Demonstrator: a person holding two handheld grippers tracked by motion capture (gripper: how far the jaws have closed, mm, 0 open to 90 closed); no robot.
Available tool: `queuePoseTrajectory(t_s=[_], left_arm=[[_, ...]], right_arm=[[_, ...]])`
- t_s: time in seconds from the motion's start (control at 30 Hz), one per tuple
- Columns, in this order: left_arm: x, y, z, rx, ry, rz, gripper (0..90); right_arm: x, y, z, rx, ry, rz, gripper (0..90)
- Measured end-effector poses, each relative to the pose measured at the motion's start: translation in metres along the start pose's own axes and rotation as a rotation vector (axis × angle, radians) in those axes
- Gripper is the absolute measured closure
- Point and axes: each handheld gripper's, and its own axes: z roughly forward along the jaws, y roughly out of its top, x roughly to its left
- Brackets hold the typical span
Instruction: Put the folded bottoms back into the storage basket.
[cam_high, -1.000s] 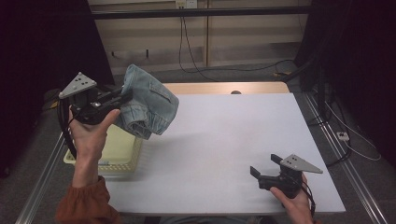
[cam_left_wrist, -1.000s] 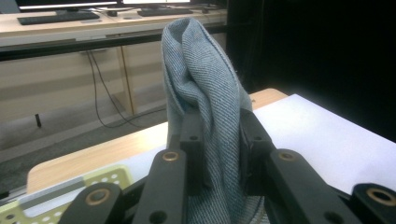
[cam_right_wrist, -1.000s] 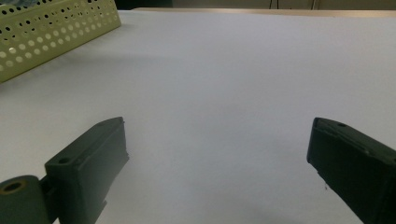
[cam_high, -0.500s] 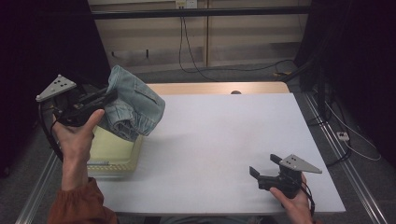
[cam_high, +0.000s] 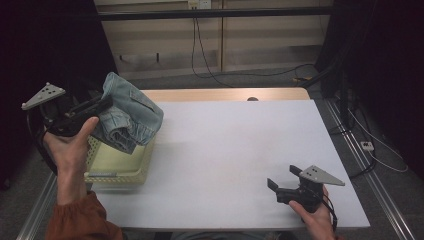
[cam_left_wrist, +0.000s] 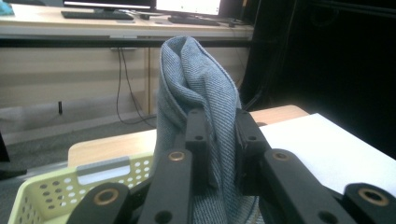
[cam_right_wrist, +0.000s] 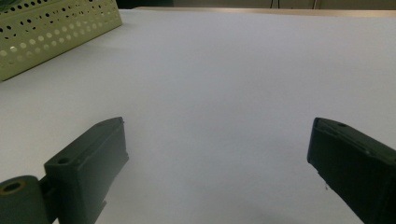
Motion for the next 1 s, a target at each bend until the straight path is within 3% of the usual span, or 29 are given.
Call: queuePoseTrajectory(t_s=[0.37,0.7,1.0], left_arm=[[0.033,-0.019,0.009,0.031,0.005,-0.104,79.7],[0.049,-0.03,0.016,0.078,0.026,-0.136,79.8],[0.07,-0.043,0.016,0.073,0.03,-0.203,80.0]], right_arm=[[0.0,0.0,0.0,-0.001,0.0,0.0,4.9],[0.0,0.0,0.0,0.0,-0.001,0.0,4.9],[0.0,0.0,0.0,0.0,0.0,0.0,4.9]])
